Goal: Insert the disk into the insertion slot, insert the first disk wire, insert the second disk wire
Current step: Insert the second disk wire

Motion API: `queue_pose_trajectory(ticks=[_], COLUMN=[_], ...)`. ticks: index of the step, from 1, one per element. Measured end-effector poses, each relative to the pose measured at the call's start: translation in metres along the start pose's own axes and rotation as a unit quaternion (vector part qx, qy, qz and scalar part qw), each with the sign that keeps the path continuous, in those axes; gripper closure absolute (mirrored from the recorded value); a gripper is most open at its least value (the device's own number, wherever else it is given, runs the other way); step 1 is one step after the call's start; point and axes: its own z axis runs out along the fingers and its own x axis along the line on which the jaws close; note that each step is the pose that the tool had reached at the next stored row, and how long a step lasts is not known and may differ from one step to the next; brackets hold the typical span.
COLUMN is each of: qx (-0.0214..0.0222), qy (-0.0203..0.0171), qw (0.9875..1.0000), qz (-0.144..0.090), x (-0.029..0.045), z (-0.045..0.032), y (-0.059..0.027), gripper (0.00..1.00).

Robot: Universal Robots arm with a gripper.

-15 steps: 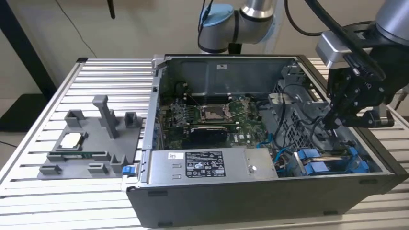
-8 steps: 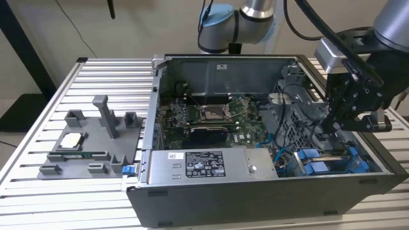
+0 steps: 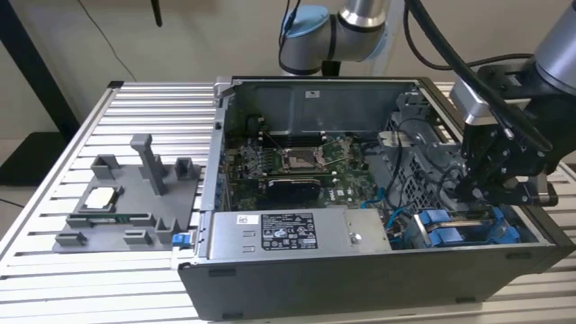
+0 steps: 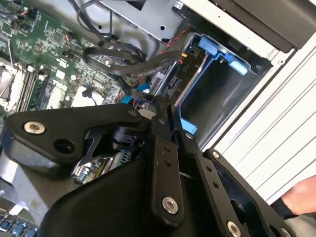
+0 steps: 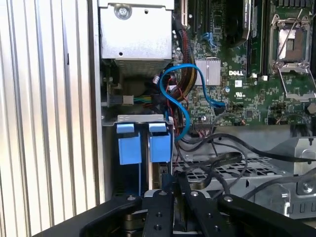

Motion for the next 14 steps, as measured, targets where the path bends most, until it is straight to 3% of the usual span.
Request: queue_pose_trajectory(ticks=[9,14], qx=[0.0014,0.0023], qy=[-0.0002,-0.0003], qw=[1.0,0.9999], qz=[-0.006,-0.01], x=[0.002,0.0022], z=[0.0144,0.0174], y=[-0.0039,-0.0101], gripper=[0.84,0.84])
